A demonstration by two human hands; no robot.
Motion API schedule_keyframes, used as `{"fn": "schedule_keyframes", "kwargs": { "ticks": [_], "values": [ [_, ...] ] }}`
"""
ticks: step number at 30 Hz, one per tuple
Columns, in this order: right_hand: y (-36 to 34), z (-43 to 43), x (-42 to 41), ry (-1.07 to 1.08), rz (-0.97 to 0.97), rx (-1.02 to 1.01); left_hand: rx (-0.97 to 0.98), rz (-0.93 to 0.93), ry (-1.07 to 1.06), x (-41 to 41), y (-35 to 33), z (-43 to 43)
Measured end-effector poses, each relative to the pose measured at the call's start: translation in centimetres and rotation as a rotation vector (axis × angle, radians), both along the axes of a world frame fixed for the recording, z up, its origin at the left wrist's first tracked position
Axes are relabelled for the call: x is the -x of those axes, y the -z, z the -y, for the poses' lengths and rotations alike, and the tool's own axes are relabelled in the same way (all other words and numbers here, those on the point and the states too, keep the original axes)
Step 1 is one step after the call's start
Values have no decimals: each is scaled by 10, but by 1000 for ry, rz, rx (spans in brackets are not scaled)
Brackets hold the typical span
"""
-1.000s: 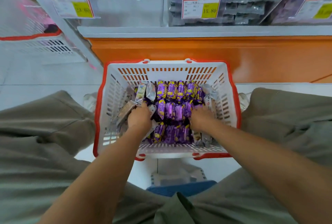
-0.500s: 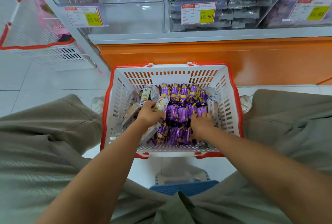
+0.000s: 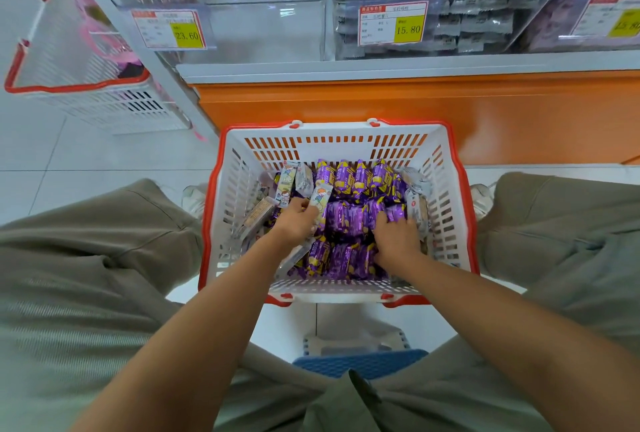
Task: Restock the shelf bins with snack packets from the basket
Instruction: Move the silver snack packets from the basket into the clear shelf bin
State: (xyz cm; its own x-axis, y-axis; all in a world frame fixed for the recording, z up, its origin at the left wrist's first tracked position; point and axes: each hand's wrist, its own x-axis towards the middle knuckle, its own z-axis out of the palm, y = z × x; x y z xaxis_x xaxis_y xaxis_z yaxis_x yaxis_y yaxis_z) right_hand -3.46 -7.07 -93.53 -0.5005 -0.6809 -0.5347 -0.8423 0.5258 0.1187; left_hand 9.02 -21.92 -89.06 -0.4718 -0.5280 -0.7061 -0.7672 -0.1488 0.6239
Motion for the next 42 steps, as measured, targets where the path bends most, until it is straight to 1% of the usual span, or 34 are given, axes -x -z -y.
{"fn": "schedule_keyframes", "kwargs": {
  "ticks": [4,7,11,14,16,19,22,26,31,34,36,42],
  "values": [
    [-15,6,9,169,96,264,25,-37,-13,-1,-1,1],
    [-27,15,19,306,241,512,60,-61,-18,3,-5,0],
    [-41,19,21,279,404,726,50,-117,-42,13,-12,-7],
    [-49,22,11,316,519,843,-51,-141,-124,22,-17,-15],
    [-52,24,7,376,608,862,-102,-163,-167,27,-25,-22],
    [-52,24,8,445,733,837,-140,-190,-250,30,-29,-25],
    [-48,22,12,437,773,824,-216,-194,-303,31,-34,-22],
    [-49,22,12,467,839,854,-244,-207,-369,31,-36,-22],
    [-54,22,11,387,806,877,-290,-256,-458,34,-41,-24],
    [-59,20,12,359,808,852,-312,-304,-463,37,-50,-29],
    [-62,19,14,332,786,870,-323,-314,-465,39,-54,-30],
    [-77,16,18,277,720,953,-274,-319,-465,42,-65,-23]
  ]
}}
